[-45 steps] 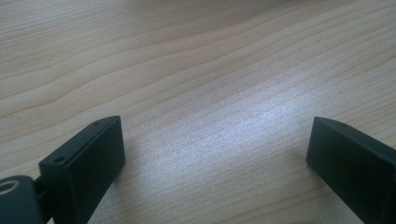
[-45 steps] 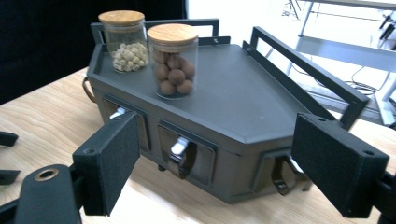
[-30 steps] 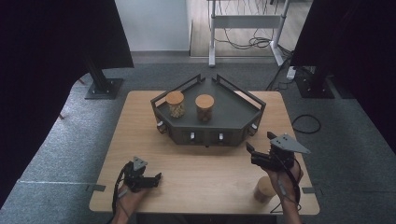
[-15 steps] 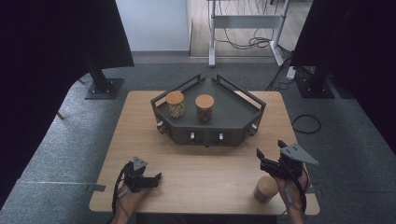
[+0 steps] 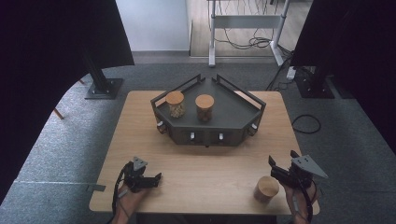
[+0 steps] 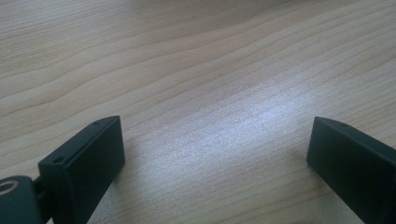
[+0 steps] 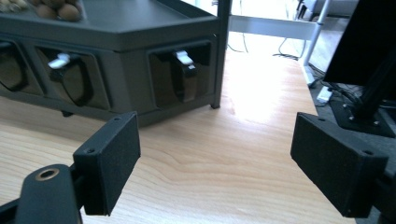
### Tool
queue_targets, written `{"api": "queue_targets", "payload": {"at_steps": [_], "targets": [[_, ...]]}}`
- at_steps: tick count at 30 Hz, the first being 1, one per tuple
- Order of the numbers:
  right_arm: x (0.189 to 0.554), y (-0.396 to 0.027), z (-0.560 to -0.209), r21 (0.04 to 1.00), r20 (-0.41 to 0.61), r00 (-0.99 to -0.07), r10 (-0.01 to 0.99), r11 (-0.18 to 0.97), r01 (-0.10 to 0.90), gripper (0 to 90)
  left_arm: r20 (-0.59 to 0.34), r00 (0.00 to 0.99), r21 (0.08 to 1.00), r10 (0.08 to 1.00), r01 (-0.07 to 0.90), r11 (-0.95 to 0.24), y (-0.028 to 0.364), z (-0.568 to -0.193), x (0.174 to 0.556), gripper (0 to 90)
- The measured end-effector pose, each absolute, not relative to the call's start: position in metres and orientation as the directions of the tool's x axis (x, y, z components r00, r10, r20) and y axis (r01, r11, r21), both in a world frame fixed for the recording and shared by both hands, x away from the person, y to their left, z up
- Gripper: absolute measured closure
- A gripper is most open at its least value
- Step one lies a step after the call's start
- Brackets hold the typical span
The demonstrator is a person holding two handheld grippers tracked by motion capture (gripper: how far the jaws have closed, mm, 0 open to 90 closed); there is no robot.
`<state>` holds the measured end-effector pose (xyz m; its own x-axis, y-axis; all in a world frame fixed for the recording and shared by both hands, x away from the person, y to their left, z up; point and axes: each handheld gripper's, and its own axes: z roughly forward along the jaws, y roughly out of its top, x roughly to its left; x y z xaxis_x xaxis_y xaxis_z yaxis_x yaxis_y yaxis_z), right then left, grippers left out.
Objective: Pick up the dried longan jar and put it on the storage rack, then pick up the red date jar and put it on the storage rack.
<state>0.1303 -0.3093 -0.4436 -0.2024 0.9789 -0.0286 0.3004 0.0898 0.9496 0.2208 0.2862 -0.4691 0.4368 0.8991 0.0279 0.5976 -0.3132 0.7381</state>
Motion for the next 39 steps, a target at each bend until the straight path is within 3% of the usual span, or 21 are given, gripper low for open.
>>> {"api": "queue_targets", "payload": {"at_steps": [26, 39], "targets": [[0.123, -0.309, -0.486, 0.928, 0.031, -0.067, 0.997, -0.003, 0.372, 15.5, 0.027, 0.440, 0.738, 0.898, 0.597, -0.315, 0.286, -0.469, 0.221, 3.8], [0.120, -0.311, -0.491, 0.925, 0.058, -0.057, 0.997, -0.032, 0.378, 15.5, 0.027, 0.441, 0.738, 0.897, 0.597, -0.315, 0.286, -0.469, 0.221, 3.8]]}}
